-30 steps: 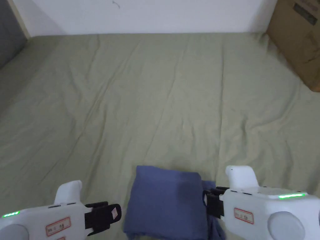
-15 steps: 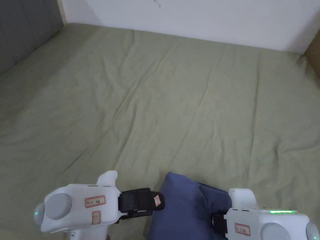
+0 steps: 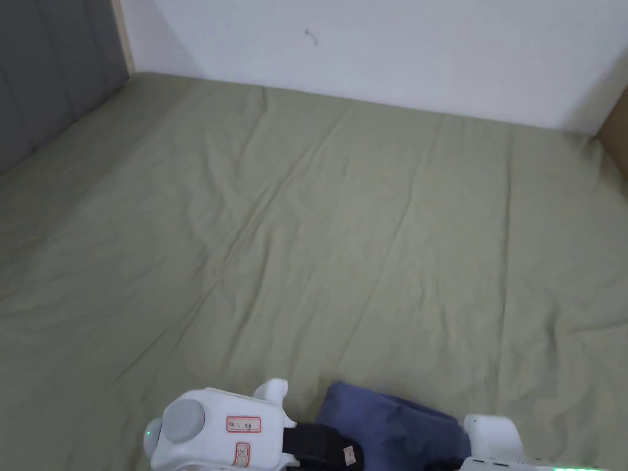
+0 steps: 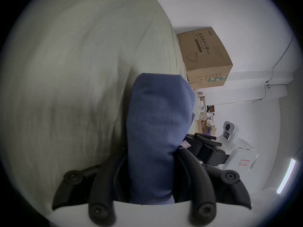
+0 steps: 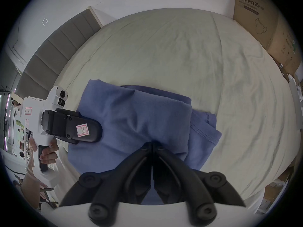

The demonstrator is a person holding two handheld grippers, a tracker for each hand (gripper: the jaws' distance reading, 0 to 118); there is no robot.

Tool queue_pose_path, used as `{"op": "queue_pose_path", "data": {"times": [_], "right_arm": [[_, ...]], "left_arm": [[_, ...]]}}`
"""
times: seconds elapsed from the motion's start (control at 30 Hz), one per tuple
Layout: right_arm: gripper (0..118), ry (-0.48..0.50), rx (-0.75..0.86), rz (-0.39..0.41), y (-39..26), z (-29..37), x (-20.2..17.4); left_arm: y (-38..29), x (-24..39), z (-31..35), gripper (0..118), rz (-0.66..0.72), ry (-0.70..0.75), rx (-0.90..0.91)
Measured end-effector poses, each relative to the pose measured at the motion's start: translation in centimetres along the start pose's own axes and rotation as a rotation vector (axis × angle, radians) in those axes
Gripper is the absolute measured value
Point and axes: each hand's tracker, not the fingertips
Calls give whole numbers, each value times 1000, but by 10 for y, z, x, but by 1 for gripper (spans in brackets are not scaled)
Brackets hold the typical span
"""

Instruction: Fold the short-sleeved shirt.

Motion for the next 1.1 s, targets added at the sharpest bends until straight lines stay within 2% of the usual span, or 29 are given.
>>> {"op": "queue_pose_path", "data": {"times": [0.13,0.17,0.2,0.37,0.43,0.5,0.53,0.67,0.73,0.8,0.87,0.9,0.97,1.0,1.03,1.1], "right_arm": [[1,-55,39,67,1,12,-15],[1,-63,47,70,1,15,-17],[1,-61,49,65,2,18,-18],[1,-11,92,5,7,32,-15],[1,-11,104,4,8,33,-14],[1,-21,109,-2,9,32,-12],[1,-22,110,-12,8,30,-9],[1,-19,84,-40,7,21,-1],[1,-45,66,-33,4,18,2],[1,-63,57,-36,4,15,7],[1,-74,49,-59,6,13,15],[1,-80,45,-74,8,13,18],[1,-88,49,-98,11,14,24],[1,-90,53,-101,13,16,26],[1,-94,61,-100,14,18,27],[1,-117,78,-94,17,19,26]], "left_arm": [[4,14,6,31,19,65,4],[4,18,10,31,-18,87,8],[7,23,16,31,-67,136,13],[27,27,81,31,-131,278,57],[42,21,123,31,-132,444,79],[54,23,158,31,-163,690,116],[61,22,176,31,-217,778,121],[94,2,232,30,-203,1044,101],[113,-12,254,30,-209,1257,79],[129,-26,272,31,-240,1381,46],[144,-45,289,31,-191,1457,61],[148,-52,295,34,-167,1483,68],[151,-65,303,54,-155,1552,80],[149,-66,304,66,-206,1642,47],[147,-68,304,71,-205,1697,59],[142,-65,308,83,-190,1689,101]]}}
